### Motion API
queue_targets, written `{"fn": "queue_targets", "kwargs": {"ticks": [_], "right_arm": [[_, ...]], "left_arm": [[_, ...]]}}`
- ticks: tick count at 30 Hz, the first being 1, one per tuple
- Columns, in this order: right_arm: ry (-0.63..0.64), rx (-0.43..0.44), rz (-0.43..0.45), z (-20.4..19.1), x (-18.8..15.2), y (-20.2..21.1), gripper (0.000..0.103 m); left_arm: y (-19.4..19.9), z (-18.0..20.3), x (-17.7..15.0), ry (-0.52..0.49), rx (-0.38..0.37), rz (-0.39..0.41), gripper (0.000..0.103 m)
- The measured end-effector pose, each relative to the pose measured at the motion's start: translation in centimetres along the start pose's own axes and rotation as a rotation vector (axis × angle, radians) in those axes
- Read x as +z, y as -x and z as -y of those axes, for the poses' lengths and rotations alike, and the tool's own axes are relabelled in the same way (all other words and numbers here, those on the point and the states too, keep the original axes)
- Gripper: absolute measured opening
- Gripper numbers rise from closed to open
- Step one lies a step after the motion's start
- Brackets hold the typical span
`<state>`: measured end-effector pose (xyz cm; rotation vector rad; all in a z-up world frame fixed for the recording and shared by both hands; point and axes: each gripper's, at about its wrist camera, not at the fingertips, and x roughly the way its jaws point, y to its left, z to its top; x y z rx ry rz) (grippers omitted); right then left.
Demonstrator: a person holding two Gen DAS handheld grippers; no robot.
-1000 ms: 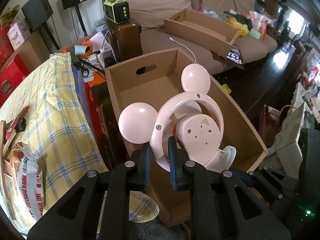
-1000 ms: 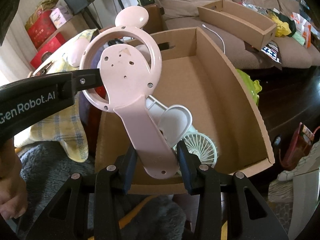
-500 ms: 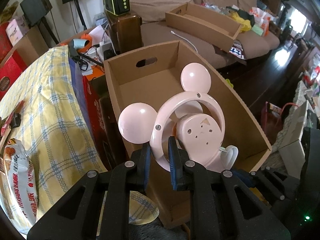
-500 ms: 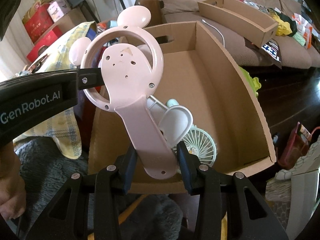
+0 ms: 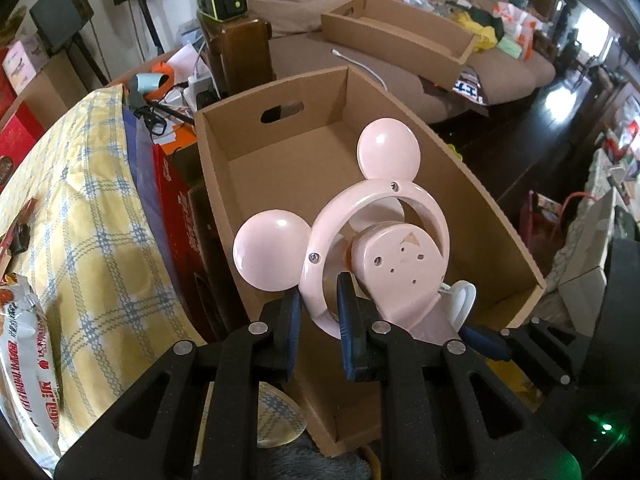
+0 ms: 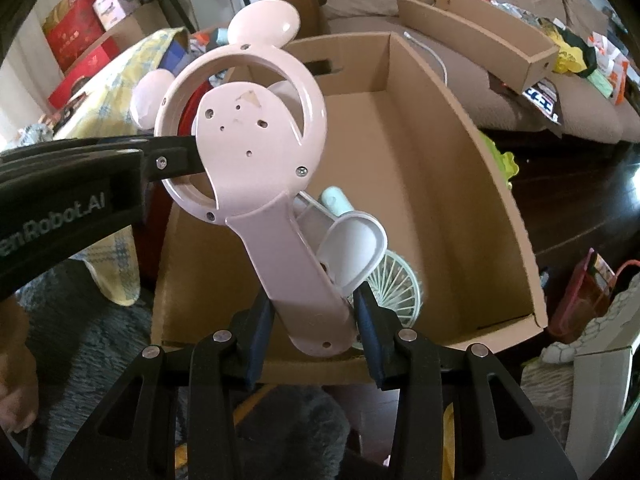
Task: Organize objects
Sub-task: 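Lower the pink fan with both tools down into the cardboard box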
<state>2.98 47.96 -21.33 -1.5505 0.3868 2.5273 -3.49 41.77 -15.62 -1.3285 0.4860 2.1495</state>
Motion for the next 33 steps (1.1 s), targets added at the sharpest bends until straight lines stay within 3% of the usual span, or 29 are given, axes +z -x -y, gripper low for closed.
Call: {"fn": "queue_targets", "kwargs": {"ticks": [3, 6, 18, 33], "right_arm": [[0.009, 0.033, -0.025, 0.2, -0.3, -0.7, 0.039], [0.006, 0.011, -0.005, 0.2, -0.4, -0.1, 0.039], [0.025, 0.026, -0.062, 0.8, -0.1, -1.7, 0.039], [0.075, -0.098, -0.083, 1.2, -0.3, -2.5, 0.039]], "left_arm": [[-0.3, 0.1, -0.1, -0.005, -0.001, -0.01, 0.016], [-0.1, 0.2, -0.1, 0.004, 0.001, -0.001, 0.016], [-2.2, -0.1, 0.1, 0.024, -0.013, -0.056, 0.016], [-4.4, 0.4, 0.4, 0.047, -0.062, -0.113, 0.016]]}}
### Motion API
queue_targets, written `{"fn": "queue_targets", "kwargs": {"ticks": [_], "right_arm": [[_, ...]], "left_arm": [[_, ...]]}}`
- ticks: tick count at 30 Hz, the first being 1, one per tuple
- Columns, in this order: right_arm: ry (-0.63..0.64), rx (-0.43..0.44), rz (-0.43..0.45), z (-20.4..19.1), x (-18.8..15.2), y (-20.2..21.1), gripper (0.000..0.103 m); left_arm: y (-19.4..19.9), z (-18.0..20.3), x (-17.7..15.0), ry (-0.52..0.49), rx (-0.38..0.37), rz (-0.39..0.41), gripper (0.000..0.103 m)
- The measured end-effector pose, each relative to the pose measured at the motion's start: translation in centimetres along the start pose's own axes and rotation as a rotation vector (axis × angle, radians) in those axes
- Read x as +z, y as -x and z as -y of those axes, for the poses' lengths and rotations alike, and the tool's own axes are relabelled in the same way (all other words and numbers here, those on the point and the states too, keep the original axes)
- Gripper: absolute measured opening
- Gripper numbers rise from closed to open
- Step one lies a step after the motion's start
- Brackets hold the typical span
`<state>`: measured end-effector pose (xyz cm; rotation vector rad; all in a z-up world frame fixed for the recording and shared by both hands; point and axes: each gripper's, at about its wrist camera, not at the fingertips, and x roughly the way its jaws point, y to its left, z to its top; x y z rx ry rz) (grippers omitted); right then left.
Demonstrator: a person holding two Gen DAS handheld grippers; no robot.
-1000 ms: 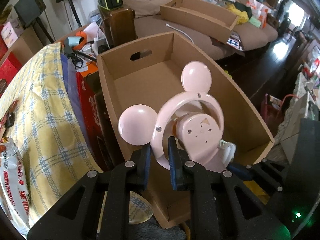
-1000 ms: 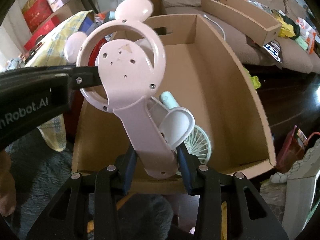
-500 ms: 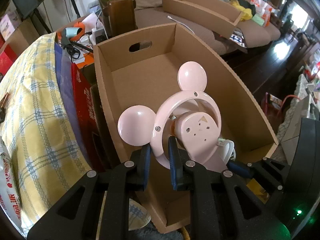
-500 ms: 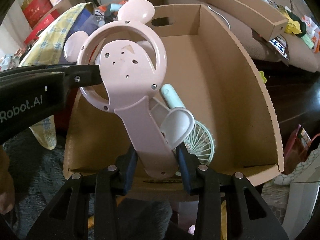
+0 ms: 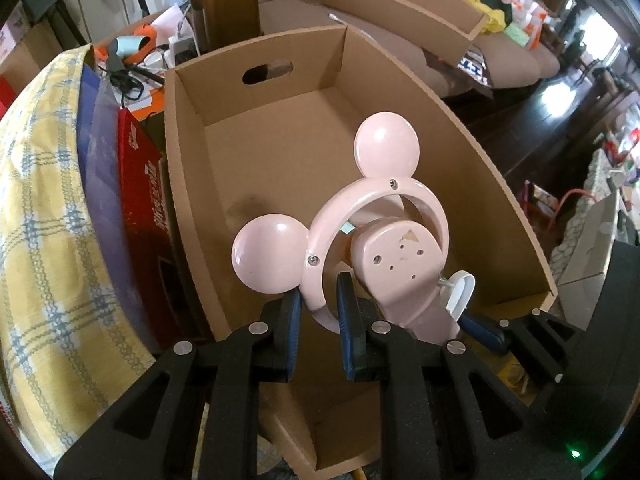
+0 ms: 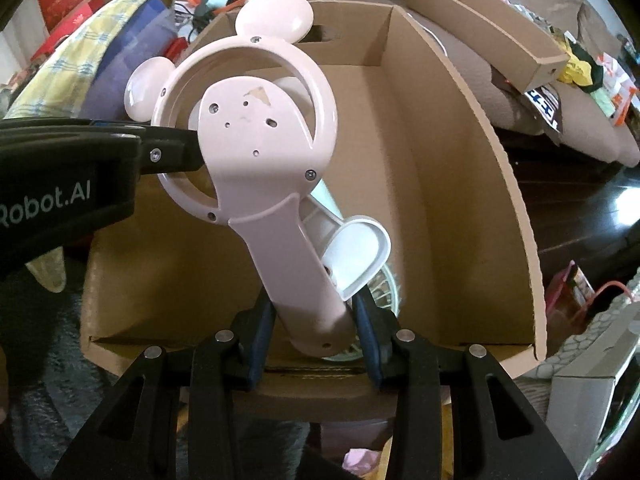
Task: Organize objects
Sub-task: 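Lower the pink fan with both tools down into the cardboard box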
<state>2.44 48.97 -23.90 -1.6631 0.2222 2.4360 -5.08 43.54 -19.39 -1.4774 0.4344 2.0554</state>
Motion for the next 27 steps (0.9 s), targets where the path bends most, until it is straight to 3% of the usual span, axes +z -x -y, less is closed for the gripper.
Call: {"fn": "queue_targets", "kwargs": {"ticks": [19, 27], "right_arm": [[0.002, -0.021, -0.01, 0.4, 0.1, -0.2, 0.04], [-0.003, -0.04, -0.011, 0.5, -0.2, -0.5, 0.042]], "left_arm": [[-1.2, -0.5, 0.3, 0.038, -0.047, -0.04, 0.017], [-2.2, -0.9, 0.5, 0.065, -0.086, -0.102, 0.019]]}}
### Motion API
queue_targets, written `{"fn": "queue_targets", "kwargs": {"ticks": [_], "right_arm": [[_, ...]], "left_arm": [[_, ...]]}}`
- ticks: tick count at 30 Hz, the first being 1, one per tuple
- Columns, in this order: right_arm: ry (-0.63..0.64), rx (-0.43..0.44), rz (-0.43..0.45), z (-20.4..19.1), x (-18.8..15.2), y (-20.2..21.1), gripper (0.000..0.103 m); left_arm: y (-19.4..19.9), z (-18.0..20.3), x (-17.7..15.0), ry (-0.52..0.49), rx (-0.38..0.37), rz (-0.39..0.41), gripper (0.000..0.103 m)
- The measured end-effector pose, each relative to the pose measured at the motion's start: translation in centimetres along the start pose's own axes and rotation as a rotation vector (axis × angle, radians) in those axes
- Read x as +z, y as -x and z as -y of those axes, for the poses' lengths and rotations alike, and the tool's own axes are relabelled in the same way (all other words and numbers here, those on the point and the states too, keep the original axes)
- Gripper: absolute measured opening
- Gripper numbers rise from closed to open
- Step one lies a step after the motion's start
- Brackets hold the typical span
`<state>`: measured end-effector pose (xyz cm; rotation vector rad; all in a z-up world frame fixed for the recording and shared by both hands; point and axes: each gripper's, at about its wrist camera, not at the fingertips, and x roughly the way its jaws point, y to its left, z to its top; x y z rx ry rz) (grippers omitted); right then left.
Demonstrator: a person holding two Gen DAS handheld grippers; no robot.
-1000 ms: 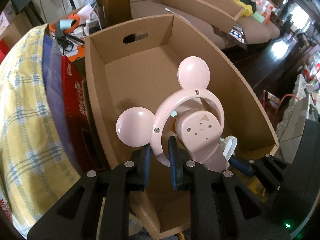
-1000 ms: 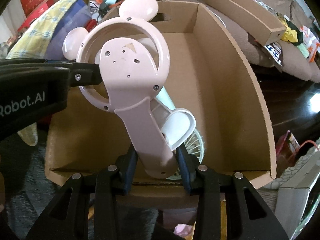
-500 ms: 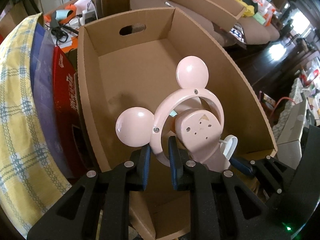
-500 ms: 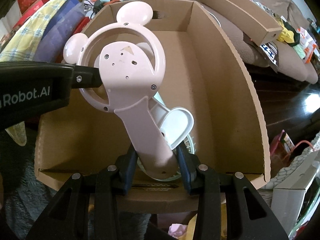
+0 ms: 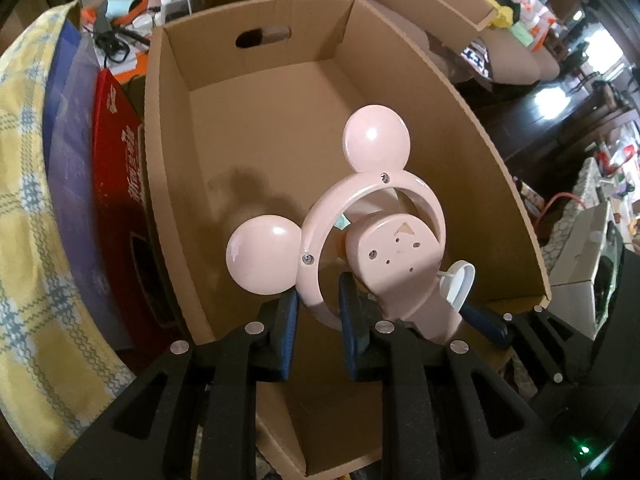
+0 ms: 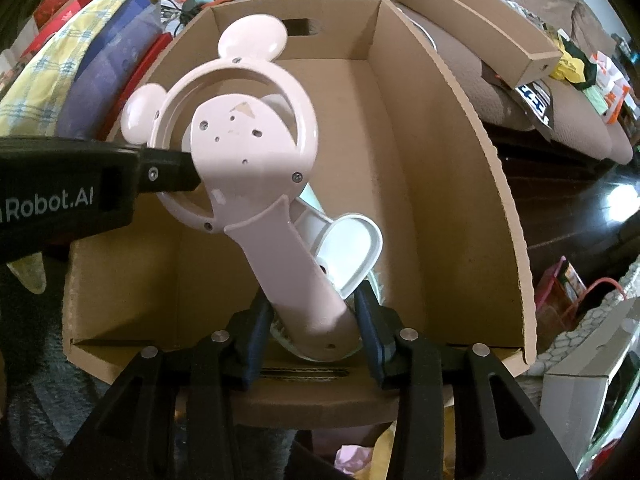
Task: Organize objects
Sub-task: 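Lower the pink fan with both tools down into the cardboard box, then open both tools to release the pink fan beside the mint-green fan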
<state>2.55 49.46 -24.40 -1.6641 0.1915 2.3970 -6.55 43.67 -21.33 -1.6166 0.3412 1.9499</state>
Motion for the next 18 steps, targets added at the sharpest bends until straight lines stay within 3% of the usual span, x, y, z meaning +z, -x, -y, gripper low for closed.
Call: {"fn": "queue_targets", "kwargs": {"ticks": [18], "right_arm": [[-0.013, 0.004, -0.003, 0.16, -0.03, 0.35, 0.047]], "left_arm": [[-0.69, -0.57, 0.08, 0.02, -0.027, -0.088, 0.021]]}}
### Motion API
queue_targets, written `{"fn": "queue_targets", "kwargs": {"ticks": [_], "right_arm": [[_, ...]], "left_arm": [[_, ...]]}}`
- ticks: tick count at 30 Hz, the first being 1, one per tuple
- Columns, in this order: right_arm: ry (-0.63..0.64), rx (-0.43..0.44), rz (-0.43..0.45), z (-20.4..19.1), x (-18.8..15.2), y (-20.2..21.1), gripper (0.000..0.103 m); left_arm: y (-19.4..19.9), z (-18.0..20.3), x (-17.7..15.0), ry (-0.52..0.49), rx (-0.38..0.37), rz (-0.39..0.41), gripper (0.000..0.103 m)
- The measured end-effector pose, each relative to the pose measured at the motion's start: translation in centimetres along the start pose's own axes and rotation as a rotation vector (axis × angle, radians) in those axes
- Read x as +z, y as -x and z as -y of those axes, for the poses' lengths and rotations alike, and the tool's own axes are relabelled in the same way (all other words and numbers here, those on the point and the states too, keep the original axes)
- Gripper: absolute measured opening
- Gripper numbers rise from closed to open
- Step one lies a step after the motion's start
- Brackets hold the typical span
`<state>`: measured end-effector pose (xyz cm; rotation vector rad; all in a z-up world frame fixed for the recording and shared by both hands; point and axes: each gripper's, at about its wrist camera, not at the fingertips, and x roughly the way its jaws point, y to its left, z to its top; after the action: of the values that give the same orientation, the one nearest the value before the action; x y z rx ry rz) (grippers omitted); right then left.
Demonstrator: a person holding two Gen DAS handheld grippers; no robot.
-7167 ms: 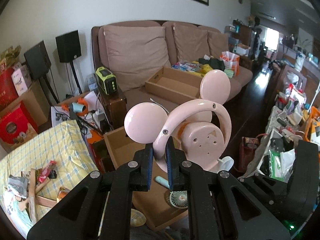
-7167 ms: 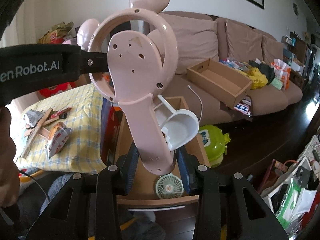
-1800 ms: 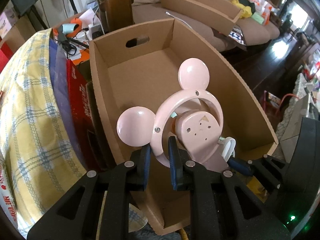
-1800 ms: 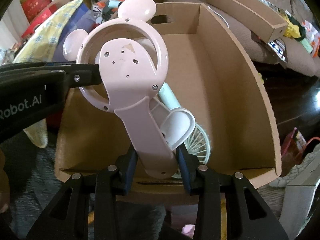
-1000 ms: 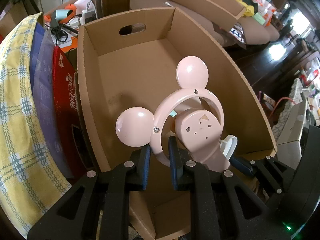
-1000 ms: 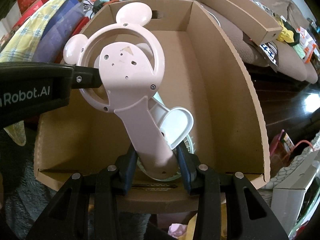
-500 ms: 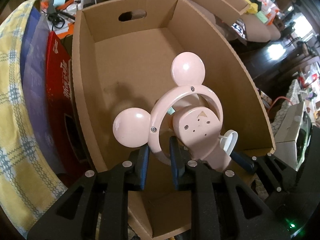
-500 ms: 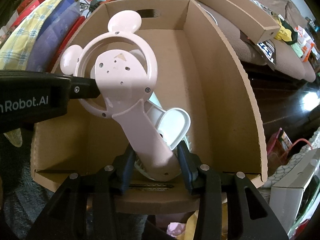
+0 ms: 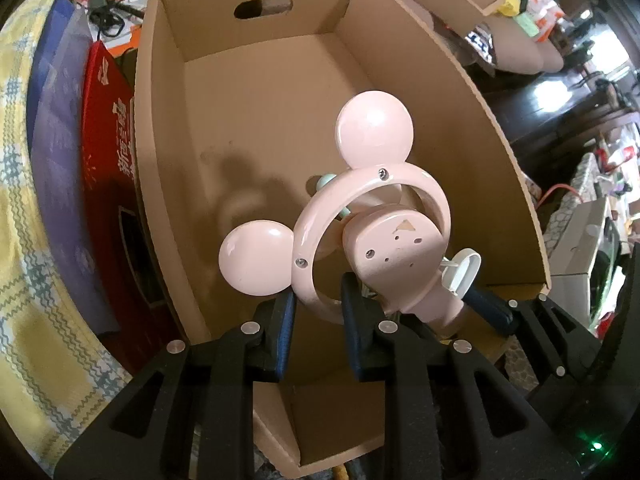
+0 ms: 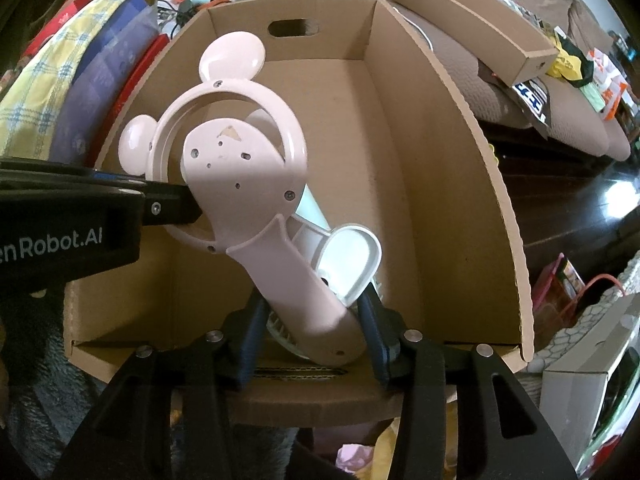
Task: Organize objects
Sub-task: 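Open both tools to release the pink fan beside the mint-green fan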
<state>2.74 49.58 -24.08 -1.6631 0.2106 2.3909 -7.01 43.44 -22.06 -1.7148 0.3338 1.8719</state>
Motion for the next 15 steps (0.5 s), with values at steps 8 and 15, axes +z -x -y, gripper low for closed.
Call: {"fn": "queue_targets", "kwargs": {"ticks": [8, 15], "right_arm": [[-0.031, 0.022, 0.006, 0.5, 0.0, 0.3, 0.056], [-0.071, 0.003, 0.034, 1.4, 0.0, 1.0, 0.065]], "left_arm": [[-0.4, -0.3, -0.1, 0.02, -0.016, -0.035, 0.022], [0.3, 0.0, -0.4, 0.002, -0.011, -0.013, 0.064]]}}
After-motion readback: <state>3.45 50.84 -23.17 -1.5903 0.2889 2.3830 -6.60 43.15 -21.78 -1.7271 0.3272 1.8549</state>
